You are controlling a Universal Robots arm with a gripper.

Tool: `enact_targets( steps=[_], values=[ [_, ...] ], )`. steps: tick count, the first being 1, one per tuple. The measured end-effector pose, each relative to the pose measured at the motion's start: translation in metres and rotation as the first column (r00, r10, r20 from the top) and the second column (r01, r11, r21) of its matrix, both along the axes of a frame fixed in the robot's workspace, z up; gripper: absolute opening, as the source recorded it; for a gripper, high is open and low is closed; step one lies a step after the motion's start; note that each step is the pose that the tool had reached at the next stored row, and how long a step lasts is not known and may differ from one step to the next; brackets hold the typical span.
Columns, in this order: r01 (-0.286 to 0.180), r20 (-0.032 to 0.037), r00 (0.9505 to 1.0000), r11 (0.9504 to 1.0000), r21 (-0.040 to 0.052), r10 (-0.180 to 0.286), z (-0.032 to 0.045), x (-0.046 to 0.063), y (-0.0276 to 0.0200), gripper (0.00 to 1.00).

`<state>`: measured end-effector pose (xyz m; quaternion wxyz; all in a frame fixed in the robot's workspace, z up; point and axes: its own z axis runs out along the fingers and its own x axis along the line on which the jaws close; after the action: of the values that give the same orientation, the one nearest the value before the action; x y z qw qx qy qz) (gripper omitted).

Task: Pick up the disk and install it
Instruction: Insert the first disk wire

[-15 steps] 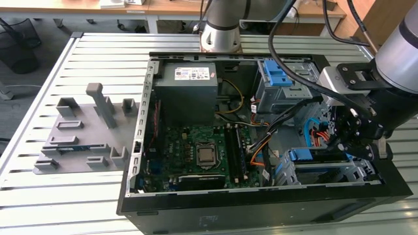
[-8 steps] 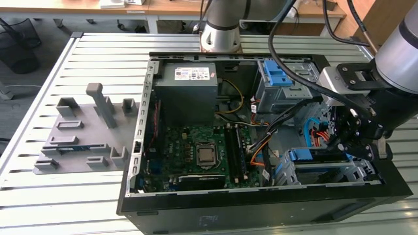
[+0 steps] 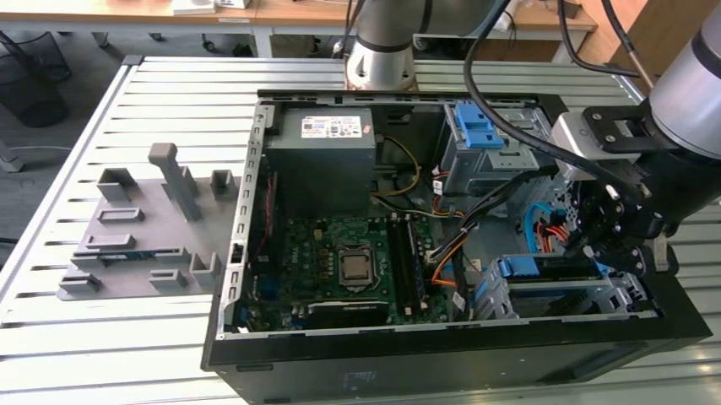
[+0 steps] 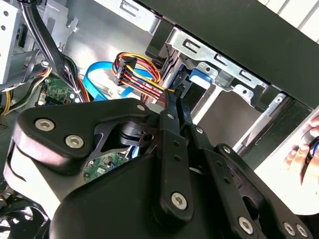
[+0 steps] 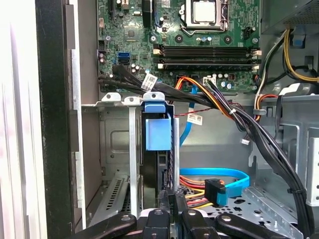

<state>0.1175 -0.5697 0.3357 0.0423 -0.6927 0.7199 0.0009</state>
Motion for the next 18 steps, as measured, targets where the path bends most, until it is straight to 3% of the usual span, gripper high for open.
enact_targets(
  steps=[18],
  values=[
    [0.000,0.0000,1.0000,0.9999,0.0117,0.000,-0.0012,0.0000,-0.0027,0.16]
  ],
)
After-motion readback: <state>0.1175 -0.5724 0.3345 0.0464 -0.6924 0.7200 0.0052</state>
